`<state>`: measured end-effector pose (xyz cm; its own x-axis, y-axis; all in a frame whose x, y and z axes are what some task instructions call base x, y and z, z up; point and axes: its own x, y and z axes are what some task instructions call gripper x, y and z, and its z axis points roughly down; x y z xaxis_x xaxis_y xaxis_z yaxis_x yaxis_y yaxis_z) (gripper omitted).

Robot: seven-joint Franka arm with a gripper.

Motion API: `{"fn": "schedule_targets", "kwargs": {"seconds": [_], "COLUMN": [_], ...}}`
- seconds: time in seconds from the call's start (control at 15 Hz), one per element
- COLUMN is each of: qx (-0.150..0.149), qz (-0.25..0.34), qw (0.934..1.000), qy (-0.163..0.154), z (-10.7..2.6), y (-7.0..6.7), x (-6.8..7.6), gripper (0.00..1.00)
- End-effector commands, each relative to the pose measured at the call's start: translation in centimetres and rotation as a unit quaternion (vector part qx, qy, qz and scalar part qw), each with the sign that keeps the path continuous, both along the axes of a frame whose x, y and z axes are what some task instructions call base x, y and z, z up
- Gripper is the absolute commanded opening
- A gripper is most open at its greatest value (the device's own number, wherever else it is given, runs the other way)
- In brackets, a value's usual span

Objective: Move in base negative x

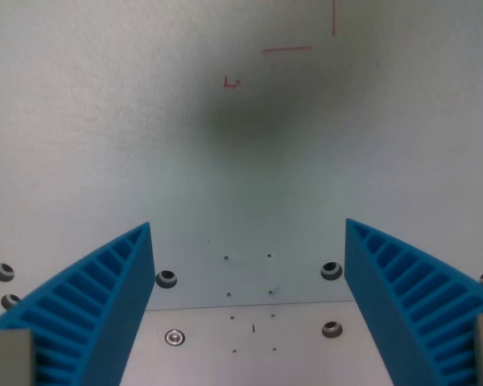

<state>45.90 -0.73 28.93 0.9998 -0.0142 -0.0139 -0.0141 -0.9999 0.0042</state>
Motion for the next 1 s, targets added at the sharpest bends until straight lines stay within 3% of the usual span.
{"fn": "schedule_targets", "kwargs": {"seconds": [0.07, 1.0], "qx": [0.0, 0.0], "qz": [0.0, 0.0], "qw": [1.0, 1.0], "qy": [-0.002, -0.002], "z": [0.2, -0.5], "y": [0.0, -0.1], "x": [-0.5, -7.5], "gripper": [1.0, 1.0]}}
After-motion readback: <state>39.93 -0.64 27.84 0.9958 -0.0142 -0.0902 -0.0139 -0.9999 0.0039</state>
